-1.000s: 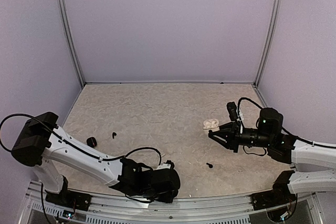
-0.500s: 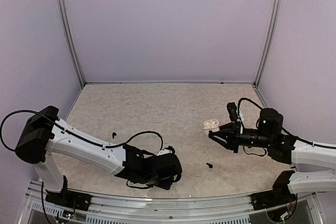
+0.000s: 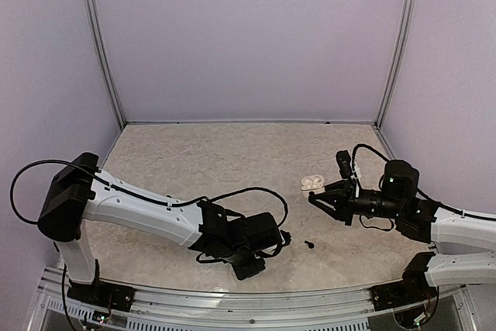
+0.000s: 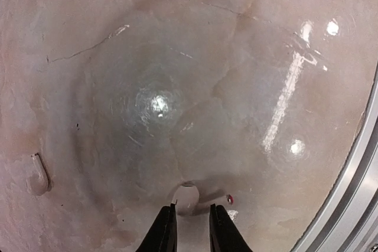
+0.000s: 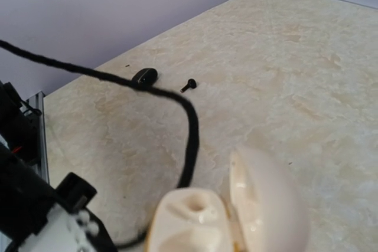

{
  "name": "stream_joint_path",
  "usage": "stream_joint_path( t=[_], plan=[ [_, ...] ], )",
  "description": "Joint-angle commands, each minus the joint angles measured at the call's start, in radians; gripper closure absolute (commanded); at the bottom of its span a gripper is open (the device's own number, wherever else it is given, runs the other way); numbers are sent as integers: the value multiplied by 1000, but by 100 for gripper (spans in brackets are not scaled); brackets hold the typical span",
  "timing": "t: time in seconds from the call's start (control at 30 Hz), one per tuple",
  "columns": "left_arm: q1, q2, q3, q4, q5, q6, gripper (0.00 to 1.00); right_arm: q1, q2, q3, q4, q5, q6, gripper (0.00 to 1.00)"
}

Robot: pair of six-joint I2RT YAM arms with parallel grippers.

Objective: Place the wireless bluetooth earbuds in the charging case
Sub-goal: Turn over the left earbud at the corner of the board.

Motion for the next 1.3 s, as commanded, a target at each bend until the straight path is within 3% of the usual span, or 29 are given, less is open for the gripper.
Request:
stream_joint_path(
  t=[0.0,0.13,0.3,0.37,0.5,0.63,0.8,1.07,1.27],
  plan=[
    [10,13,28,-81,69,215,77,-5,-28,-11,-9,13,7,100],
    [27,17,34,-119,47,275,71,-7,-27,-13,-9,13,7,100],
    [72,-27,57,-73,18,181,55,-5,-32,-11,-10,19,9,100],
    [80,-79,42,-18,-36,62,47,-6,-36,-11,-11,23,12,100],
    [81,-150,4,41,-8,-289,54,-6,-39,0,-26,38,9,100],
    [20,-165,-40,47,-28,-612,52,-6,-42,17,-52,62,9,100],
    [-21,-109,-43,-9,24,-887,52,-7,-44,27,-63,71,6,100],
    [-69,24,77,-188,-83,-974,44,-6,-48,16,-55,66,9,100],
    [-65,83,108,-224,-133,-998,43,-7,-56,9,-54,66,13,100]
  ],
)
